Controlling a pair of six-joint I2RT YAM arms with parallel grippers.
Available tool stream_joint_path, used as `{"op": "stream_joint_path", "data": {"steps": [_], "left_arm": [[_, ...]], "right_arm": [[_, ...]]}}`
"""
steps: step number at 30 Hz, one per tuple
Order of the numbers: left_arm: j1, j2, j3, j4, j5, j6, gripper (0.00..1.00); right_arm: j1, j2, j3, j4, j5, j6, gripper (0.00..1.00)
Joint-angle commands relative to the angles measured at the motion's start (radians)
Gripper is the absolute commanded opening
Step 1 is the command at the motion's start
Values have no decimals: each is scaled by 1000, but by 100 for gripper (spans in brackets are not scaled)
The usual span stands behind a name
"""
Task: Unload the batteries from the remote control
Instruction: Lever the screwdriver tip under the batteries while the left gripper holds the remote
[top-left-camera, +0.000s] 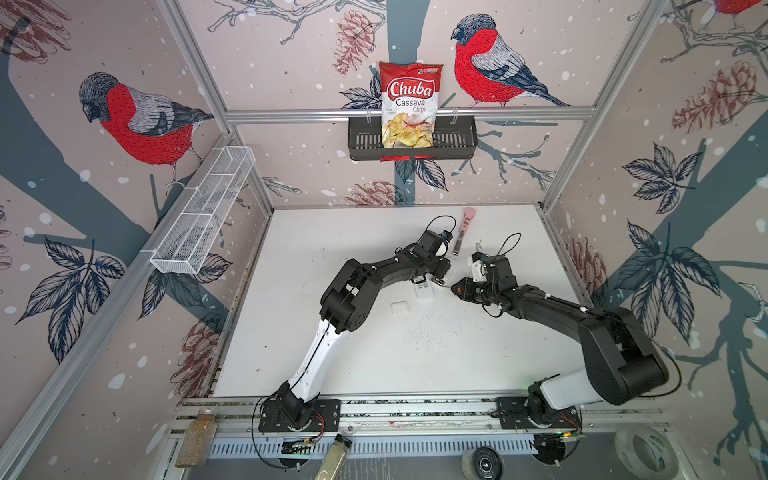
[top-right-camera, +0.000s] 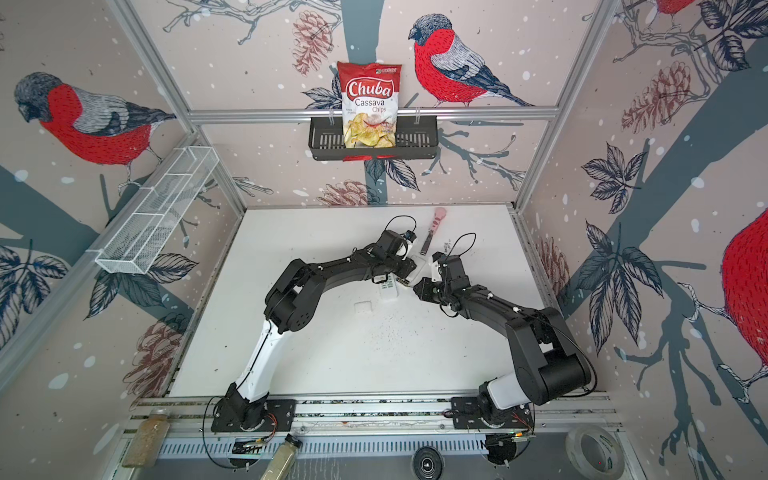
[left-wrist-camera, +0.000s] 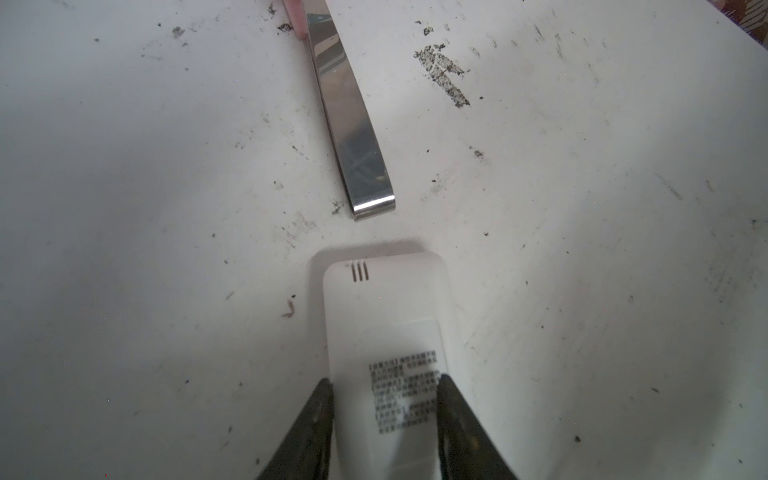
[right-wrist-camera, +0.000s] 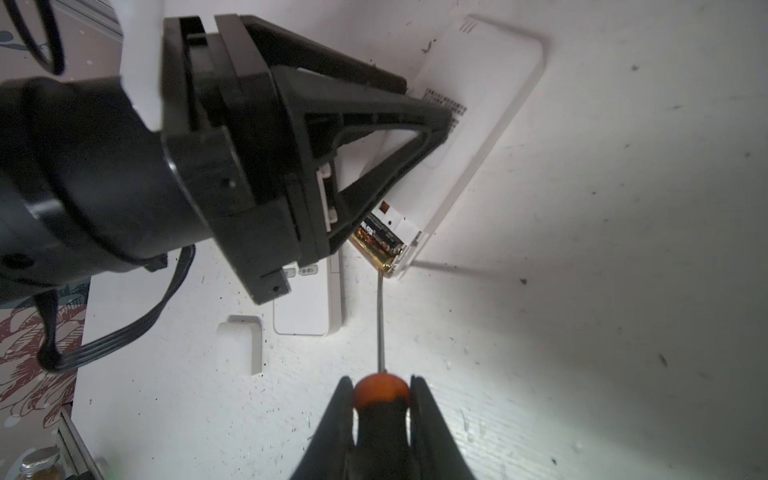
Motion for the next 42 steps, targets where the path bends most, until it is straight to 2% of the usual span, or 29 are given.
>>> {"op": "stream_joint_path", "data": {"steps": [1, 16, 30, 35, 42], "left_arm": [[1, 23, -21, -237, -37, 11, 40], [3, 19, -27, -234, -37, 10, 40], [11, 16, -25, -232, -25, 9, 40], [16, 17, -27, -232, -22, 9, 40], [27, 11, -25, -232, -19, 13, 40]], "right_arm": [[5, -23, -6, 82, 40, 27, 9], [24, -17, 3, 98, 42, 23, 9], [27, -4, 1, 204, -51, 49, 9], [26, -7, 14, 157, -54, 24, 9], [19, -52, -1, 53, 1, -18, 9]]}}
